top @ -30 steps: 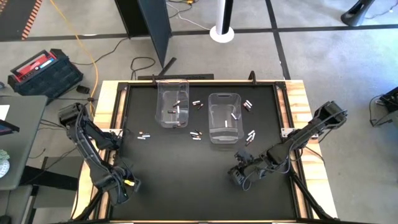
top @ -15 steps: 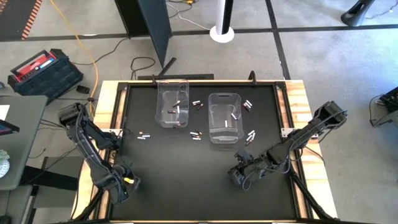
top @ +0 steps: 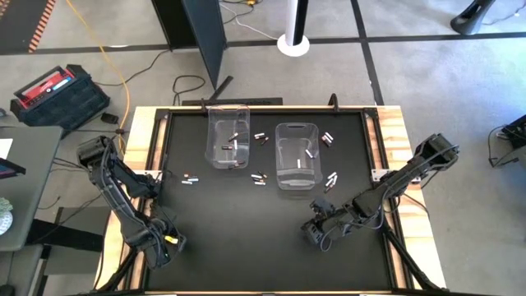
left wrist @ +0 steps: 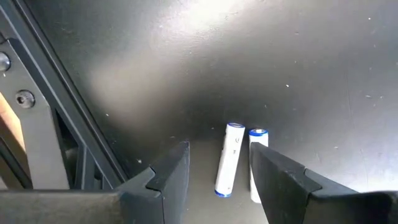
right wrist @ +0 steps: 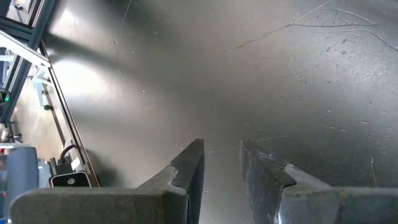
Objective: Sort batteries
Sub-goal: Put the white battery into the right transparent bin
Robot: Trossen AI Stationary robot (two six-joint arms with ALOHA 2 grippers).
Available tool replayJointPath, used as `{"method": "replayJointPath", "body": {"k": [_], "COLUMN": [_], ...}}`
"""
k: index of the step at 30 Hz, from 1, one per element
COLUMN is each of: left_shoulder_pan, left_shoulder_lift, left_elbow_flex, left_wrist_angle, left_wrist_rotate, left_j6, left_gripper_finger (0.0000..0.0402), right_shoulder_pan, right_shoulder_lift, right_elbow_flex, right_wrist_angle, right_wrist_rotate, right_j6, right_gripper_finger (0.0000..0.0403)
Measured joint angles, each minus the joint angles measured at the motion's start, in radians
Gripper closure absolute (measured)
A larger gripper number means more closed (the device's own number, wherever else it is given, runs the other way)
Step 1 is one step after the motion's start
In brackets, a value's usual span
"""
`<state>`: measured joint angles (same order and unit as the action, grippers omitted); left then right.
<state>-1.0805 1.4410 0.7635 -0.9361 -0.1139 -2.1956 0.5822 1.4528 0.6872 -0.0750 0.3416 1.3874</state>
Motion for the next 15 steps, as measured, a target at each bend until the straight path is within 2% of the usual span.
{"method": "replayJointPath", "body": {"k": [15], "left_shoulder_pan": [0.0], "left_shoulder_lift": [0.0], "left_elbow_flex": [0.0], "left_wrist_angle": [-0.021], "left_wrist_rotate": [0.0], "left_j6": [0.0], "left_gripper_finger": [0.0238], "right_shoulder_pan": [0.0], "right_shoulder_lift": [0.0], "right_elbow_flex": [0.0], "right_wrist_angle": [0.0], "right_wrist_rotate": [0.0], "right_j6": [0.001], "right_gripper_finger": [0.0281]}}
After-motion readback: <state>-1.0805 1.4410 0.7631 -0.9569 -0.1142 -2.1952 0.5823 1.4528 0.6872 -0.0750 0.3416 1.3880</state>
